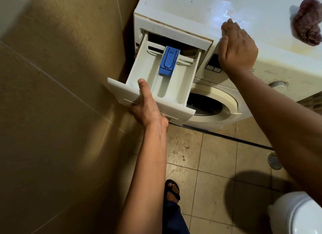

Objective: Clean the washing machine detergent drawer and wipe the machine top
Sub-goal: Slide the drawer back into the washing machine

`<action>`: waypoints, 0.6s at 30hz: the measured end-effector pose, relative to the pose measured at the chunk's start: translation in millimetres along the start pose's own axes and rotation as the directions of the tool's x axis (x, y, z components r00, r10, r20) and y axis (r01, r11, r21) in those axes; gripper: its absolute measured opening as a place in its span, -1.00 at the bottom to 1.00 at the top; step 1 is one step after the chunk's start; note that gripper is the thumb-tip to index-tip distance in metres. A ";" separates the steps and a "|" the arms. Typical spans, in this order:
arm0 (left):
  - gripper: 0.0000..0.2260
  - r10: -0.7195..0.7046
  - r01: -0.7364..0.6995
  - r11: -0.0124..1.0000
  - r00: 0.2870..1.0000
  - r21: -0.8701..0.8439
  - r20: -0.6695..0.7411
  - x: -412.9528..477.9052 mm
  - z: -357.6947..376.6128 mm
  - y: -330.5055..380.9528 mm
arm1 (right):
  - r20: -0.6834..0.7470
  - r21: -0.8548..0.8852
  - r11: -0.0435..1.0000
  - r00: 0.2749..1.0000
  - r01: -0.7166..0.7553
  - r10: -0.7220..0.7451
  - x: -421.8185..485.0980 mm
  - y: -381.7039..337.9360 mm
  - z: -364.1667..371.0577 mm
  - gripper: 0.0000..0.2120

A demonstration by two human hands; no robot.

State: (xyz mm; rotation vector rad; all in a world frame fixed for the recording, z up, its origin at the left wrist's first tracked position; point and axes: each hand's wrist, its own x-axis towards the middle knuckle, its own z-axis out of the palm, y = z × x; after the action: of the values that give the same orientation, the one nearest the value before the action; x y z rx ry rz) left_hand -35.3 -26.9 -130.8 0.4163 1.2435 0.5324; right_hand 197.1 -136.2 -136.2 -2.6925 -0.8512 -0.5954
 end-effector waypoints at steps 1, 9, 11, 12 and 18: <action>-0.65 0.004 -0.004 1.000 1.000 0.005 -0.003 1.3 0.2 0.8 | -0.001 0.000 1.000 1.000 0.002 -0.002 -0.3 -0.1 -0.2 -0.55; -0.67 0.013 -0.013 1.000 1.000 0.019 0.017 3.5 3.3 11.2 | 0.000 -0.003 1.000 1.000 0.010 -0.010 0.7 0.7 -0.4 -0.57; -0.67 0.014 -0.014 0.999 1.000 0.031 0.017 5.1 3.4 13.8 | 0.003 -0.002 1.000 1.000 0.010 -0.010 0.7 0.7 0.3 -0.57; -0.67 0.016 -0.016 0.999 1.000 0.035 0.018 5.2 3.5 14.5 | 0.005 -0.003 1.000 1.000 0.010 -0.010 0.7 0.9 0.5 -0.57; -0.65 0.021 -0.021 1.000 1.000 0.021 0.017 6.1 6.6 16.6 | 0.008 0.005 1.000 1.000 0.003 -0.003 0.5 -0.2 -0.7 -0.55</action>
State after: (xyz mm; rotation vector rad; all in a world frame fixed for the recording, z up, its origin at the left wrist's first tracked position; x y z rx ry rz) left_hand -30.1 -9.9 -124.2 0.4510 1.2307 0.5328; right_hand 197.2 -136.0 -135.3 -2.6916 -0.8583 -0.5831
